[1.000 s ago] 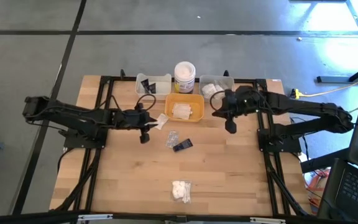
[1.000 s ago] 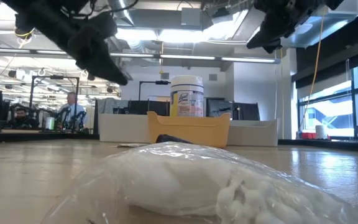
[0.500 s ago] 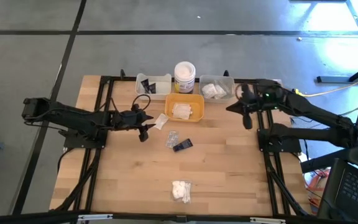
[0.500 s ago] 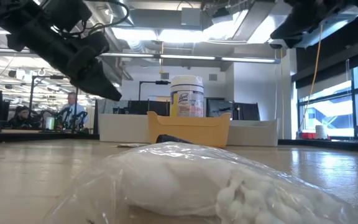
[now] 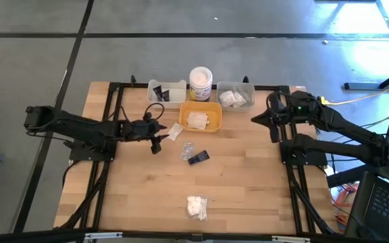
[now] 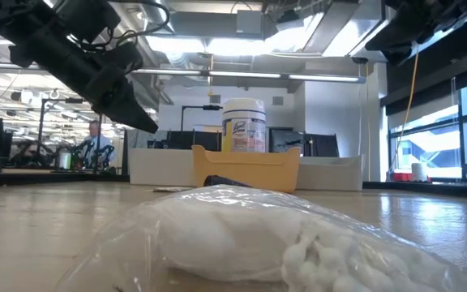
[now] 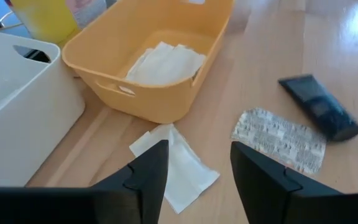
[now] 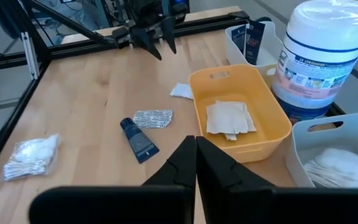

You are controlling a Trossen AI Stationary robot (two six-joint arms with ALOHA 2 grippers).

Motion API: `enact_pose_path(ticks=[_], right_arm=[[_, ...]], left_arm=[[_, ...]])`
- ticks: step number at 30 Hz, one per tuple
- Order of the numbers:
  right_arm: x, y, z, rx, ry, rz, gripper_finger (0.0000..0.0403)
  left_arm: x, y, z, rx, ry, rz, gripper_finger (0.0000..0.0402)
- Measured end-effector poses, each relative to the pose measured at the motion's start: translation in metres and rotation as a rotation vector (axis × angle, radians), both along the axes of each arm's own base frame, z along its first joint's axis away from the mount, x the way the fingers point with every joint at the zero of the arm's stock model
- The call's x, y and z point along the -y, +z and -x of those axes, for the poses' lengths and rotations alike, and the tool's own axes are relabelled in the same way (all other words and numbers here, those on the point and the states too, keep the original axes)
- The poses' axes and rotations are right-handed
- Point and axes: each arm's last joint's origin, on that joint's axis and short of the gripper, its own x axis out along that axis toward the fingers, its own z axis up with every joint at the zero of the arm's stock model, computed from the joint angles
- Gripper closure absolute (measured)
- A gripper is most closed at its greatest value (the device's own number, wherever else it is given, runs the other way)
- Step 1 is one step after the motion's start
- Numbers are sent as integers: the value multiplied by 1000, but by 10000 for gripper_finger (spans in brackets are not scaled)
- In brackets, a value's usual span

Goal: Pick & Place Travel size toiletries
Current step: Put the white bandage into the yellow bin

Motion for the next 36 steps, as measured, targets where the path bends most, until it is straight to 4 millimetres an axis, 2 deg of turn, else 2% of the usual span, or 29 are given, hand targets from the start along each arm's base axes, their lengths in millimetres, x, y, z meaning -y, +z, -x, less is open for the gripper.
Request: enact_pose_path(ticks=[9,17,21,36], right_arm=[[1,-1,-1,-6,-1,-2,390],[1,-1,-1,-6,-1,-3,389],[1,-1,-1,-6,-1,-3,389],[1,0,-1,-5,-2,-4,389]], left_arm=[[3,-14,-6,-83,-30,-26,239],[2,-36,-15,-173,-7,-61,247],[9,-46,-20,-208,-66,-89,254],[36,-60,-35,-385,-188,-426,263]])
